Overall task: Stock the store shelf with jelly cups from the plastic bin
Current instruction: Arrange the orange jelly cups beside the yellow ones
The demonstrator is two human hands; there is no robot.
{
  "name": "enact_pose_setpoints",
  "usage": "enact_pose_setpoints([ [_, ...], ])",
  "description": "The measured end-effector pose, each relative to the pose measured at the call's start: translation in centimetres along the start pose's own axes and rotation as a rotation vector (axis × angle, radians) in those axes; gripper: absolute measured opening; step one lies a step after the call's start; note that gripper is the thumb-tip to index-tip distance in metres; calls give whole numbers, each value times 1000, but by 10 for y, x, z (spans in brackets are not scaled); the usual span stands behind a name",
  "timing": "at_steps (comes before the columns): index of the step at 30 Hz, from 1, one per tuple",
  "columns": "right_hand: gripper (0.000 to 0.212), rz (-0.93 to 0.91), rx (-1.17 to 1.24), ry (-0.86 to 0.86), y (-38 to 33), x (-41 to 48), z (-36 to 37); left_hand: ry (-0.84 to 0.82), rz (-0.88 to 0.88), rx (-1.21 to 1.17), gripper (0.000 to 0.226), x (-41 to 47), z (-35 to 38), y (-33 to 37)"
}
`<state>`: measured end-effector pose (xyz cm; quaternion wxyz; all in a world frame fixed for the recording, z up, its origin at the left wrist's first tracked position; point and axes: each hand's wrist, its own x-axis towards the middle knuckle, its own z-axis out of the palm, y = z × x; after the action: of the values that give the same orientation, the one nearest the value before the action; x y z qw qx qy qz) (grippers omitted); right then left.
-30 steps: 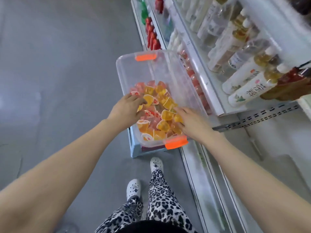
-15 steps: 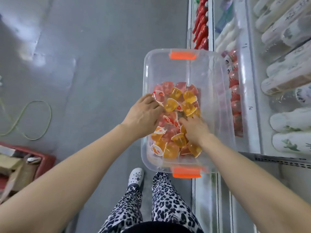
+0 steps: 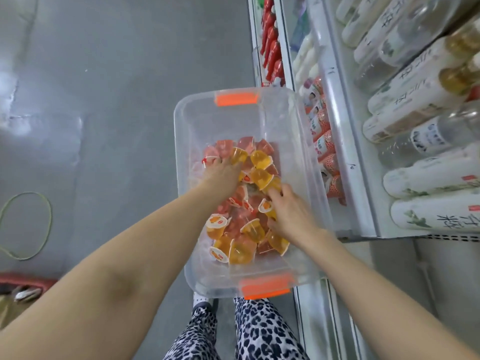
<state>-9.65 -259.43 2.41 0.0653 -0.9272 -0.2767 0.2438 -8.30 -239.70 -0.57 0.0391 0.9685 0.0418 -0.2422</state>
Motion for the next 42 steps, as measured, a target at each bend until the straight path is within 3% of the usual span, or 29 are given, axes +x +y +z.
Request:
enact_pose_setpoints([
  [6, 51, 40, 81, 54, 2, -3, -1, 18, -9, -41, 43, 10, 10, 3],
  [15, 47, 67, 166, 205, -11, -45, -17, 127, 57, -173, 48, -23, -17, -1],
  [19, 55, 110, 231, 283, -20, -81, -29, 204, 141, -299, 49, -59, -36, 0],
  [22, 43, 180, 231, 388, -25, -110, -33, 243, 237, -321, 49, -89, -48, 5],
  [29, 38, 342, 252, 674, -34, -213, -43, 272, 473, -292, 40, -163, -77, 49],
  [33, 39, 458, 279, 889, -34, -291, -48, 298, 700, -338, 37, -204, -95, 98],
  [42, 37, 674, 167, 1175, -21, -446, -79, 359, 1092, -329, 38, -293, -131, 220],
])
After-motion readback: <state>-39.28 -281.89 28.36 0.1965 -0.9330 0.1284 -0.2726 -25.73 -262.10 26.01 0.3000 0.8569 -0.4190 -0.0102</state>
